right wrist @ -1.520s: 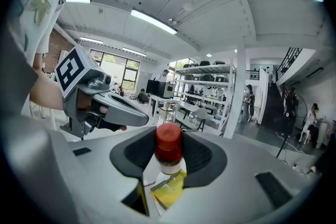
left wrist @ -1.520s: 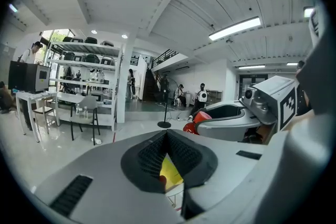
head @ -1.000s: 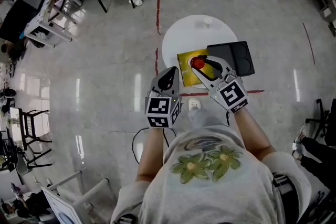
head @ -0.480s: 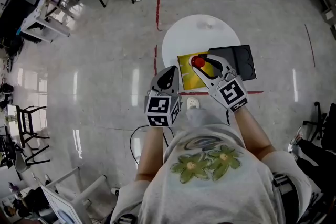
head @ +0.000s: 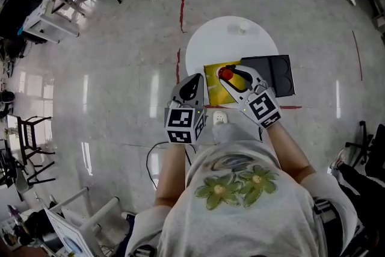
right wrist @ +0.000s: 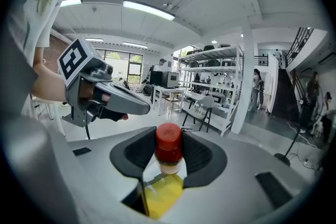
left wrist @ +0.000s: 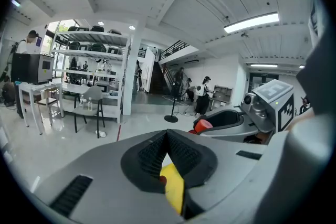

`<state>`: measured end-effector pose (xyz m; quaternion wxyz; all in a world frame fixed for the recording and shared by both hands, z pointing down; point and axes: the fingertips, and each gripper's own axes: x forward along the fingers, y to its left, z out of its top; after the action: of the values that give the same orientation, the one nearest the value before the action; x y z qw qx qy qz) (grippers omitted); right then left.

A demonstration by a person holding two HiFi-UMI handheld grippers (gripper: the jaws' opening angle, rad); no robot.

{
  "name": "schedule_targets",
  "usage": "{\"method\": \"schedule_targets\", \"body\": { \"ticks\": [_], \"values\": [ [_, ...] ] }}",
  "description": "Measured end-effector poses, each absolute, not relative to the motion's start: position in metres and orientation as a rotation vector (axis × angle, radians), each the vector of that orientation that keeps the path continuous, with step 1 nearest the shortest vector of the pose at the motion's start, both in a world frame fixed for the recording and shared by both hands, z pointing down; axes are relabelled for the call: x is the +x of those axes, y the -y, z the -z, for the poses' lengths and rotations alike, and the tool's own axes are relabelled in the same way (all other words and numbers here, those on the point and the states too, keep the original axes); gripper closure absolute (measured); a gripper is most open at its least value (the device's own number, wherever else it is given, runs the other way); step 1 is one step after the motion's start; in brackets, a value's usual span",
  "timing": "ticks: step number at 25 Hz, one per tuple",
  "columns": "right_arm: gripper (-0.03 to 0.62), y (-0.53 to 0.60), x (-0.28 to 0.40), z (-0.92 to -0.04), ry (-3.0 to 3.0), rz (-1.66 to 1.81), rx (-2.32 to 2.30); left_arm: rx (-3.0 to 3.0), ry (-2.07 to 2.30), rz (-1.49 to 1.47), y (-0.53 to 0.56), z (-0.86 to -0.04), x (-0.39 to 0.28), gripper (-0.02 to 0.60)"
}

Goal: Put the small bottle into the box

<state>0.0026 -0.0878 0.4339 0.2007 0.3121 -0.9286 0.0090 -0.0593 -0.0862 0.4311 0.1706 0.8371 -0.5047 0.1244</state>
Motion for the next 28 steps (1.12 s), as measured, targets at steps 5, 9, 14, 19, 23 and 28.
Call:
{"method": "schedule_targets", "body": {
  "ticks": [5, 9, 14, 19, 23, 28],
  "values": [
    [0.442, 0.094, 0.003, -0.450, 2.593, -0.049, 0.846, 2.362, 1.441, -0.370, 0.094, -0.441, -0.060, 0.580],
    [0.442, 0.096, 0.001, -0.461, 2.597, -0.077, 0.826, 2.354, 1.444, -0.382, 0.098, -0.447, -0.061, 0.580],
    [0.442, 0.097, -0.001, -0.473, 2.586, -0.113, 0.811, 2.345, 1.428, -0.399, 0.097, -0.456, -0.062, 0.580],
    [0.442, 0.096, -0.005, -0.486, 2.571, -0.140, 0.785, 2.330, 1.411, -0.407, 0.097, -0.465, -0.063, 0.580],
    [0.442, 0.096, -0.005, -0.497, 2.557, -0.153, 0.756, 2.319, 1.401, -0.413, 0.099, -0.472, -0.060, 0.580],
    [0.442, 0.093, -0.006, -0.511, 2.544, -0.178, 0.720, 2.303, 1.402, -0.423, 0.100, -0.479, -0.060, 0.580]
  ]
}}
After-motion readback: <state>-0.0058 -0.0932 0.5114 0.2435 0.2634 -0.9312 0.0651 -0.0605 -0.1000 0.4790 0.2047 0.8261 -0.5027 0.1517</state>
